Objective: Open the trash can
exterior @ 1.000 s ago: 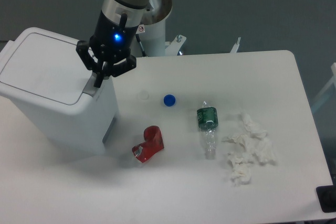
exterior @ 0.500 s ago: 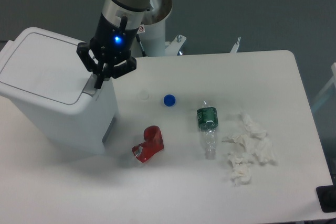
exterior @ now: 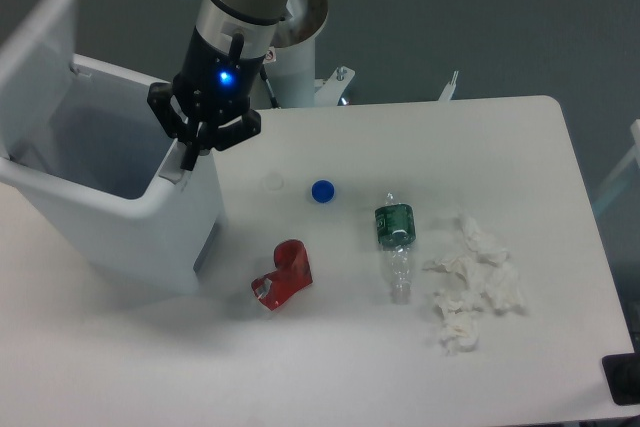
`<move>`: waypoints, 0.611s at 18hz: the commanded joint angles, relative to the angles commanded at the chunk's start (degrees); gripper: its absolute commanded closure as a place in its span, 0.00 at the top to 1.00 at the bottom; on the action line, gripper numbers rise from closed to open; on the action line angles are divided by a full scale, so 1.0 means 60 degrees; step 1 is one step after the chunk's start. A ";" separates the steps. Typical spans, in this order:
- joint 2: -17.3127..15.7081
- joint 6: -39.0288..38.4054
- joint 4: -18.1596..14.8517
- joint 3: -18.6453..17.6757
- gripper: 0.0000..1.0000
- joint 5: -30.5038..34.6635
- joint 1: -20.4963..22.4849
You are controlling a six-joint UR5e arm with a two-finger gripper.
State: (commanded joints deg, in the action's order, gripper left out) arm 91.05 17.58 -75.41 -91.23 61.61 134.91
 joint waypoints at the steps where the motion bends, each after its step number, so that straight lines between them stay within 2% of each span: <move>1: 0.0000 0.0000 0.0000 0.0102 0.17 -0.0015 0.0029; 4: -0.0015 0.0000 0.0116 0.0425 0.33 0.0000 0.0204; 7: 0.0029 0.0000 0.0935 0.0484 0.76 0.0087 0.0497; 8: 0.0073 0.0000 0.1112 0.0484 1.00 0.0175 0.0687; 11: 0.0205 0.0029 0.1230 0.0440 1.00 0.1007 0.1111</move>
State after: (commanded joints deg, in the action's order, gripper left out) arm 92.28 17.75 -68.03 -88.59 67.66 141.58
